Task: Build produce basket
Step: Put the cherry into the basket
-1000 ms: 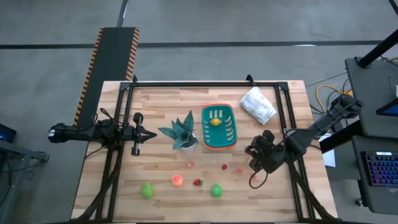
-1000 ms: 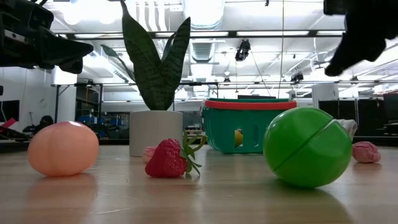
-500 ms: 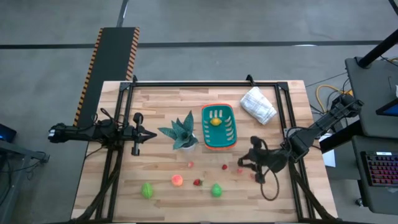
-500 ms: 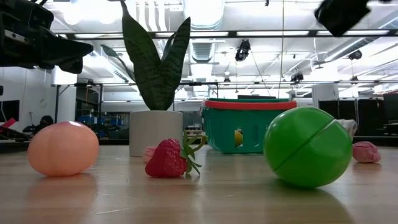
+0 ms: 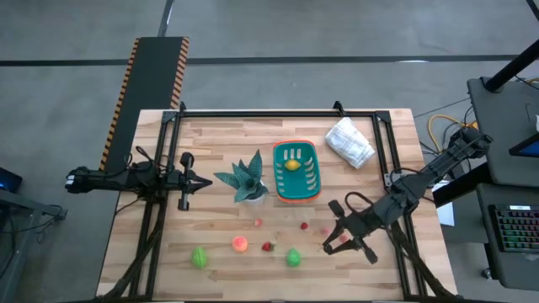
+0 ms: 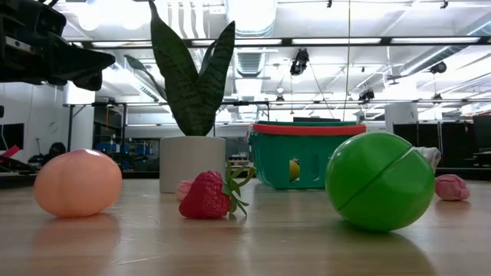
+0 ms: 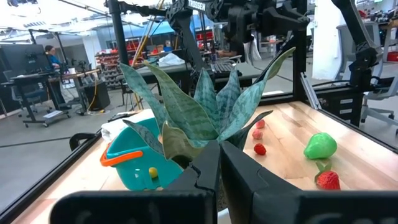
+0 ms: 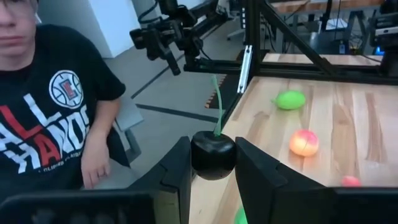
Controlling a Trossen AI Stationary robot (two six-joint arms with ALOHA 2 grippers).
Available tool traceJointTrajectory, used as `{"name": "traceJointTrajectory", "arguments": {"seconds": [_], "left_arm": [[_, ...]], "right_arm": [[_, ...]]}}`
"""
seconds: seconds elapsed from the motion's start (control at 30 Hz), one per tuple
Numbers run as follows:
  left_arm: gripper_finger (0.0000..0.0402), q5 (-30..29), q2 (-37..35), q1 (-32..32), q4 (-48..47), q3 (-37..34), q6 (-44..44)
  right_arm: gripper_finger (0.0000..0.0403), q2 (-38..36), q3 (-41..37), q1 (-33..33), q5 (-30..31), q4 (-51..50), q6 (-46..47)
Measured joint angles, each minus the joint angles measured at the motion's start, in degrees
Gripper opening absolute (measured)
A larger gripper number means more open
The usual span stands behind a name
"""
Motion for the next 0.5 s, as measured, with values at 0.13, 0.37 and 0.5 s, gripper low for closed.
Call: {"name": "traceJointTrajectory", "arguments": {"seconds": [0.13,0.37,0.5], "left_arm": [[0.0,0.01,0.02,0.01,0.0,0.02,0.0],[0.0,-0.01,0.0,-0.01,0.0,0.0,0.0],[0.0,0.01,0.03,0.01,0.0,0.0,0.0]], "right_arm": [[0.0087,-0.06,0.0,0.0,0.01,0.03,-0.04],[0.0088,-0.06,0.0,0.0,0.39,0.0,0.12],[0.0088,-0.06,0.0,-0.04,2.64,-1.17,0.26]]}}
